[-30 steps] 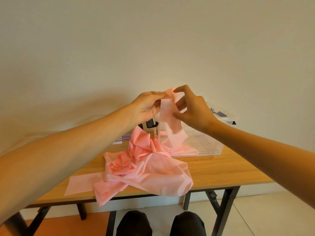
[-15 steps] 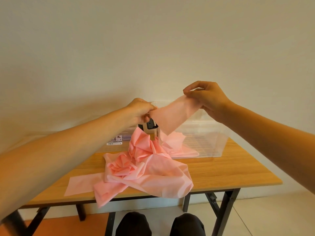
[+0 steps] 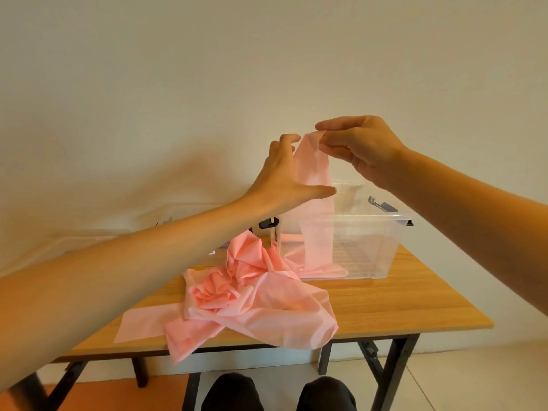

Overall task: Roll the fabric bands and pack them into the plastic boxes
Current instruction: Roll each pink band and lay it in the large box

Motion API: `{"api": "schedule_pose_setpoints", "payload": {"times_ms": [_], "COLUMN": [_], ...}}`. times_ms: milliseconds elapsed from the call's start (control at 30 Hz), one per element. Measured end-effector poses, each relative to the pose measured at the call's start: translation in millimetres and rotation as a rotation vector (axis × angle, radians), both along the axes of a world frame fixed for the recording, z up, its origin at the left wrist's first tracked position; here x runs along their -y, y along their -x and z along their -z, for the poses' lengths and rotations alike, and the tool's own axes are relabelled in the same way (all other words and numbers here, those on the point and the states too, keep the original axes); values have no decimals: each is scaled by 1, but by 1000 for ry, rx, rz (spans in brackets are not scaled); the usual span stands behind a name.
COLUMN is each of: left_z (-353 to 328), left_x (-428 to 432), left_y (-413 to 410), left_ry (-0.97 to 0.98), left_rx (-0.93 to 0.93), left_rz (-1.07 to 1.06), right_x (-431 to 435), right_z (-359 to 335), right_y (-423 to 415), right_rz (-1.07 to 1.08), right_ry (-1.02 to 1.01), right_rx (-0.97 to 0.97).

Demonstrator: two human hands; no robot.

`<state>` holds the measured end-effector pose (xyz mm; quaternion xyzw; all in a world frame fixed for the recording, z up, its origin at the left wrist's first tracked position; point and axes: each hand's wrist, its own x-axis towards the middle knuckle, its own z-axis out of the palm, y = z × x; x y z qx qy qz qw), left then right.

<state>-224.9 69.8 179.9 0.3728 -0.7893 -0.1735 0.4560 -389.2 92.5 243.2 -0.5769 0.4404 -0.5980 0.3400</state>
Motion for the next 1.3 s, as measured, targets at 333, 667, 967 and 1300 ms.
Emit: {"api": "schedule_pose_setpoints", "payload": {"times_ms": [333, 667, 967, 1300], "left_z": [6, 14, 15, 34], "left_x": [13, 4, 14, 26], "left_y": [-13, -5, -16, -18], "left_ry": [159, 175, 308, 209], "left_rx": [41, 137, 5, 242], "left_rz": [-126, -15, -66, 7], "right_x": [-6, -9, -5, 0], "right_z": [6, 3, 7, 11], "right_y": [-3, -10, -8, 0], "right_rz": [171, 377, 448, 453], "right_ry": [118, 171, 157, 179], "right_rx": [-119, -332, -295, -229]}}
